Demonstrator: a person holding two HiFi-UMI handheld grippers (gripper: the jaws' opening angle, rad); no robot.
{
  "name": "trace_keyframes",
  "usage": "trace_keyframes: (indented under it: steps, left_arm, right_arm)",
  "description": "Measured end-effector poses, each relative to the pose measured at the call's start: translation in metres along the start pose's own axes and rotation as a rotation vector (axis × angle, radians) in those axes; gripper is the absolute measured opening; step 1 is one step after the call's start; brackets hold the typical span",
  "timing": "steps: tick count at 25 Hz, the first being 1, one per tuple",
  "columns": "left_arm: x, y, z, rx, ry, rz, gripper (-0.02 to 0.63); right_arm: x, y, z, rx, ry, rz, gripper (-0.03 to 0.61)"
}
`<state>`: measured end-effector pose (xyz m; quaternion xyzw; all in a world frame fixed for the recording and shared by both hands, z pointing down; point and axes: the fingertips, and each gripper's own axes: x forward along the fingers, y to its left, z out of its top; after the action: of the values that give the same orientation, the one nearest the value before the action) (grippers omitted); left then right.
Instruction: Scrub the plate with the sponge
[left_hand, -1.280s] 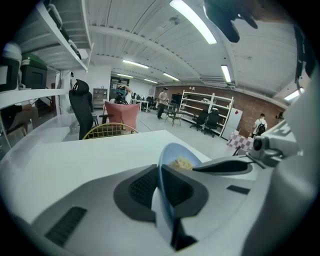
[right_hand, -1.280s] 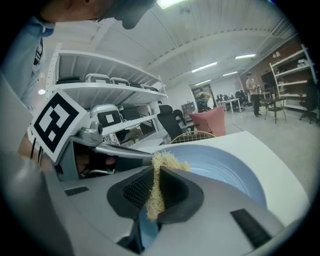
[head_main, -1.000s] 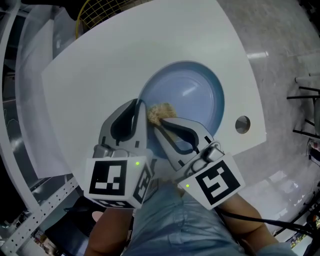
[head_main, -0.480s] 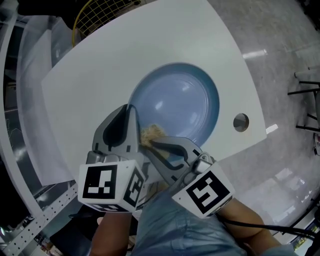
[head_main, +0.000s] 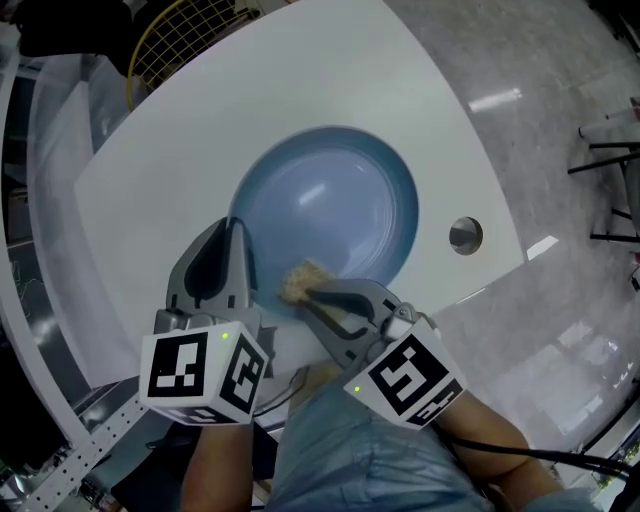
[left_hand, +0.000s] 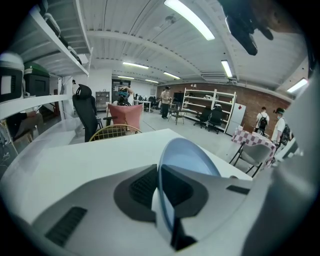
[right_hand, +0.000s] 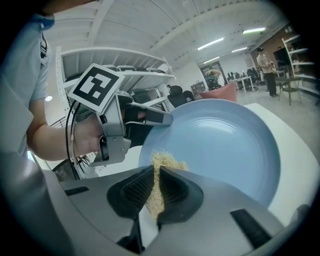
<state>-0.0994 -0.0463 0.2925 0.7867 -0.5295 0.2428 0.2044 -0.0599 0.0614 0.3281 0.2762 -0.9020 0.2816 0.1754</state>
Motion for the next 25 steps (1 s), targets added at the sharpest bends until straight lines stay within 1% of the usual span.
trace_keyframes:
  steps: [6,11,16,22,25]
  left_arm:
    - [-0.001,0.0,-0.002,0.008,0.011,0.002,0.025]
    - [-0.001,-0.001,-0.004,0.001,0.018,0.002,0.023]
    - [0.0,-0.003,-0.003,0.011,0.023,0.0,0.025]
    - [0.003,-0.006,0.0,0.04,0.025,-0.006,0.024]
    - [0.004,-0.007,0.002,0.051,0.027,-0.007,0.023]
  right_arm:
    - [-0.01,-0.014,-0.013,0.024,0.04,-0.05,0.041]
    - [-0.026,-0.041,-0.017,0.055,0.062,-0.151,0.04]
    - [-0.042,-0.073,-0.017,0.091,0.06,-0.254,0.04]
    - [-0.048,-0.093,-0.014,0.094,0.048,-0.313,0.04]
    - [-0.053,-0.105,-0.011,0.099,0.04,-0.36,0.04]
